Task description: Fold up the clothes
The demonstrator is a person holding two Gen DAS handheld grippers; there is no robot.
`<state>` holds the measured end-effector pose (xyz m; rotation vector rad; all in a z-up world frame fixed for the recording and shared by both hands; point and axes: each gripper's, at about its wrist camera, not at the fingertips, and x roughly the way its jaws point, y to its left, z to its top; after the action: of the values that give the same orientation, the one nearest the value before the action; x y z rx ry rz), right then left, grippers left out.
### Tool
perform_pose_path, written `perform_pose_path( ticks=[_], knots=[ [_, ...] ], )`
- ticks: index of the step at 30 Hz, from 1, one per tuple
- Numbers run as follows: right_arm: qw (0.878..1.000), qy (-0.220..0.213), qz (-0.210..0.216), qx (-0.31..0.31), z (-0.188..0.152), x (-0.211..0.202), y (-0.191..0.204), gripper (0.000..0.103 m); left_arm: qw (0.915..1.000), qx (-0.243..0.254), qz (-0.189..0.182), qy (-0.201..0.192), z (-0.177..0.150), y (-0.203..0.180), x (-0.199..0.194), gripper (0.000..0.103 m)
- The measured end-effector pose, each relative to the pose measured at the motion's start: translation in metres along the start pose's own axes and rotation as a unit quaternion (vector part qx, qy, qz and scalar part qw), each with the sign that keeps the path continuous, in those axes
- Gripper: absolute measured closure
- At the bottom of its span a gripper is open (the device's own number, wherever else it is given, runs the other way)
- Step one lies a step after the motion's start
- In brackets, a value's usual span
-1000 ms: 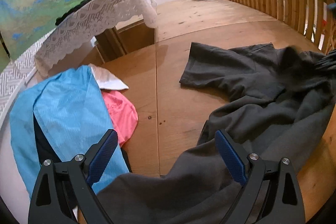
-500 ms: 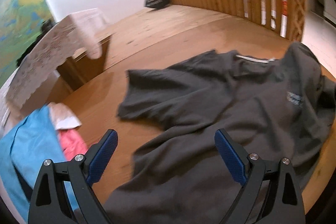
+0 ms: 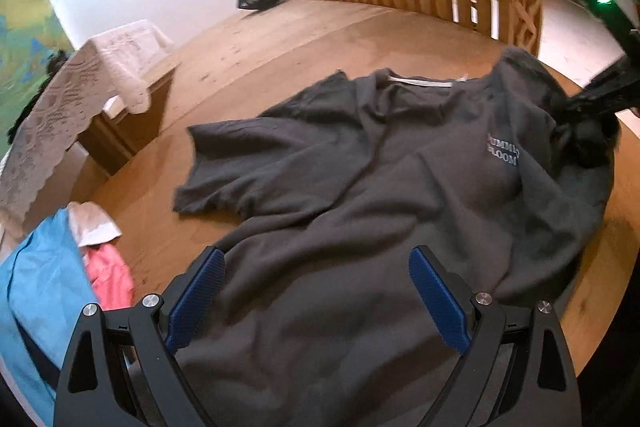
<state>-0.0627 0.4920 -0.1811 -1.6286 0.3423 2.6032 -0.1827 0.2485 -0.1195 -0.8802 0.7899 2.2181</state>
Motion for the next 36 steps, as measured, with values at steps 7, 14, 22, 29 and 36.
perform_pose_path(
  ticks=[7, 14, 22, 29, 36],
  knots=[
    [0.987, -0.067, 0.136, -0.054, 0.045, -0.043, 0.106, 0.095, 0.9951, -0.063, 0.070, -0.028, -0.034, 0.064, -0.044, 0.009],
    [0.937, -0.007, 0.318, -0.145, 0.110, 0.015, 0.327, 0.080, 0.9697, -0.169, 0.174, -0.028, -0.104, 0.151, -0.099, 0.009],
    [0.944, -0.020, 0.295, -0.146, 0.116, 0.006, 0.306, 0.051, 0.9569, -0.201, 0.209, 0.011, -0.147, 0.199, -0.118, 0.009],
    [0.989, -0.090, 0.081, -0.087, 0.137, 0.005, 0.137, 0.048, 0.9826, -0.159, 0.096, 0.008, -0.088, 0.186, -0.048, 0.009],
    [0.990, -0.051, 0.008, -0.131, 0.165, 0.067, 0.091, 0.048, 0.9847, -0.139, 0.084, 0.063, -0.041, 0.192, 0.047, 0.009]
  ],
)
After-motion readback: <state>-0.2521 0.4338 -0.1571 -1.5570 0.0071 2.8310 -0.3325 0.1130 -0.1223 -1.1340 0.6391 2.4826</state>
